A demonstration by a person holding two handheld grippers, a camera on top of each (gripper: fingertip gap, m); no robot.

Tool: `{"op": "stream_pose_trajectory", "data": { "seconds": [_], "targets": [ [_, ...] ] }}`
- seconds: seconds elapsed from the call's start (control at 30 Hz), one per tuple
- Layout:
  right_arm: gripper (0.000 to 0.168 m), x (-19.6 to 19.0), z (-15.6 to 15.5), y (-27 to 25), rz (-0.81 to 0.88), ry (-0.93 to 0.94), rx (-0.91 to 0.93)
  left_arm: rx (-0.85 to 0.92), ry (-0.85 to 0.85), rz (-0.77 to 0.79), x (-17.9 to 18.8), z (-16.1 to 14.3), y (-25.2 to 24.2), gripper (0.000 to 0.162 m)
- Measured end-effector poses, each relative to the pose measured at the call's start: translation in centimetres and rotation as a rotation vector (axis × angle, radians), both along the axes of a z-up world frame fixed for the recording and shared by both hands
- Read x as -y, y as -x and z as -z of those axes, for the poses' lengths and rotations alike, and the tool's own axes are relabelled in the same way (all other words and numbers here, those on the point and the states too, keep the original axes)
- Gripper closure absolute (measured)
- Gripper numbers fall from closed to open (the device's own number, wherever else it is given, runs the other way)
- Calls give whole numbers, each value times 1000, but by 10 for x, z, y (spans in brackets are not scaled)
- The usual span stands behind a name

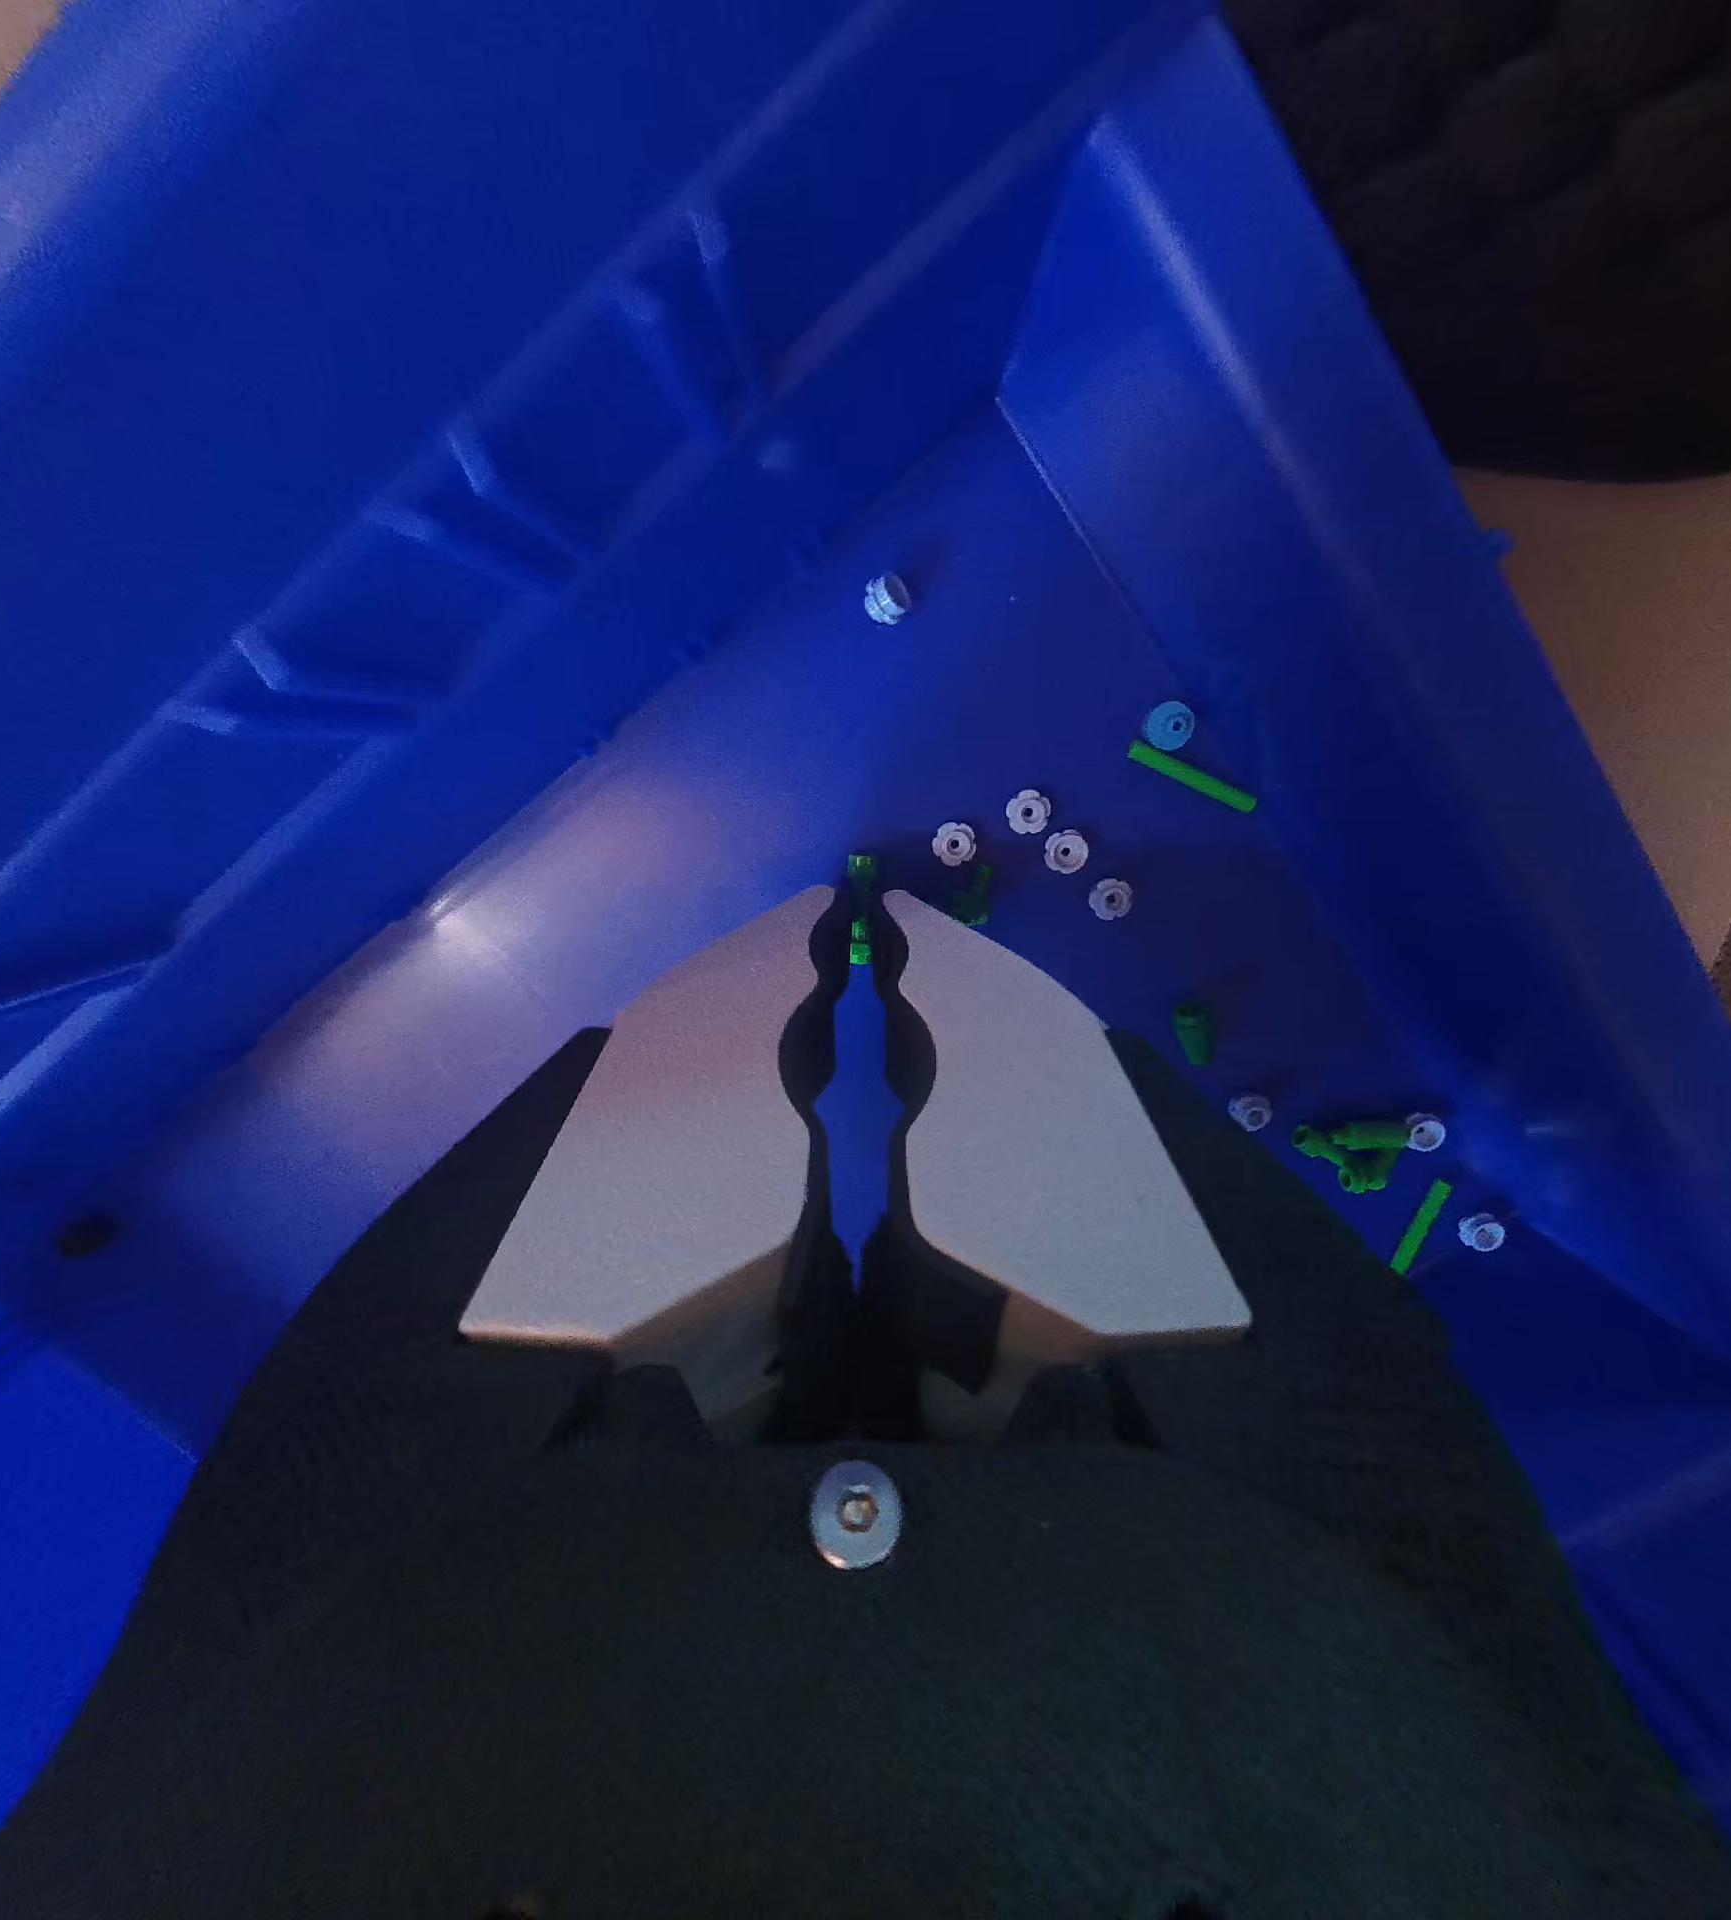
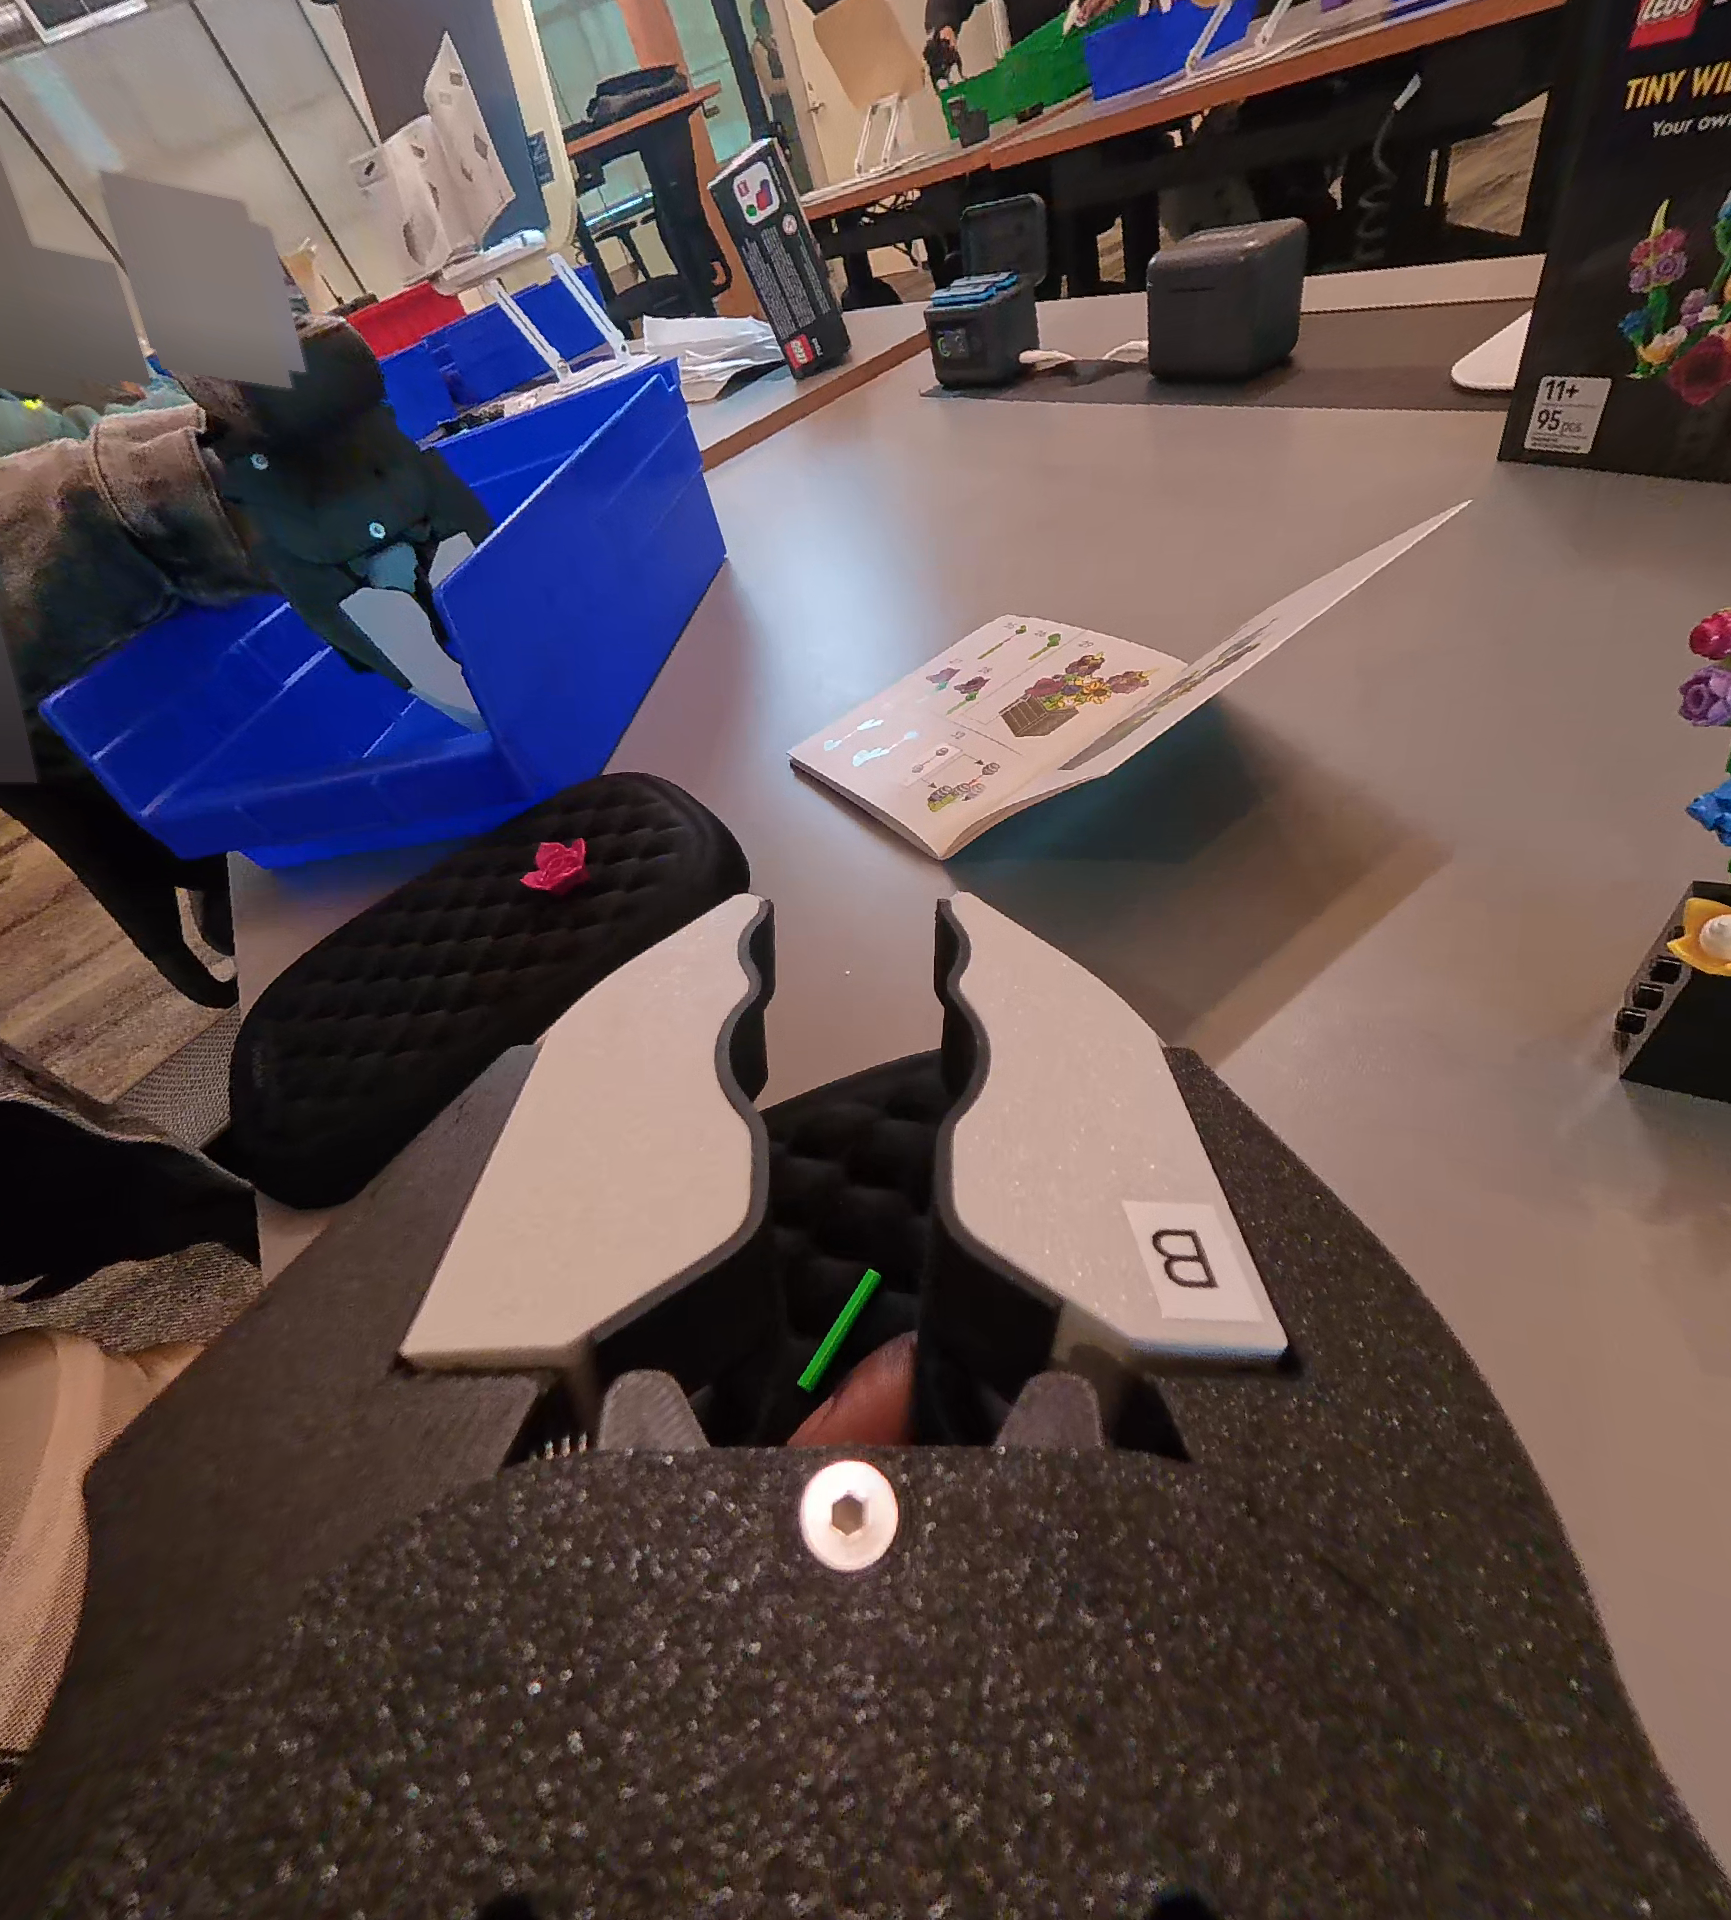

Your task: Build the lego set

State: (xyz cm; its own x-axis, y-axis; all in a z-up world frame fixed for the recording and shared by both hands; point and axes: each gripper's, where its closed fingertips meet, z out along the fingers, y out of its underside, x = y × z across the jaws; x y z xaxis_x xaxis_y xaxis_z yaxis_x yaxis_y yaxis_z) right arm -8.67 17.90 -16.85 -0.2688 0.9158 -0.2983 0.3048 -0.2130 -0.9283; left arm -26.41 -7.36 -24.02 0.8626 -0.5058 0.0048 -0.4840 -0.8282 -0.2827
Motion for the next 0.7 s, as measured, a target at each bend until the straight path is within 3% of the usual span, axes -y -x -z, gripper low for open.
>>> {"op": "stream_pose_trajectory", "data": {
  "seconds": [0.13, 0.5, 0.7],
  "targets": [
    [139, 0, 1, 0, 0, 8, 4, -37, -21, -65, -5, -5, 5, 158],
    [140, 0, 2, 0, 0, -6, 11, 52, -288, -284, -24, -57, -9, 158],
    [141, 1, 2, 0, 4, -24, 14, 58, -338, -295, -26, -66, -24, 158]
  ]
}}
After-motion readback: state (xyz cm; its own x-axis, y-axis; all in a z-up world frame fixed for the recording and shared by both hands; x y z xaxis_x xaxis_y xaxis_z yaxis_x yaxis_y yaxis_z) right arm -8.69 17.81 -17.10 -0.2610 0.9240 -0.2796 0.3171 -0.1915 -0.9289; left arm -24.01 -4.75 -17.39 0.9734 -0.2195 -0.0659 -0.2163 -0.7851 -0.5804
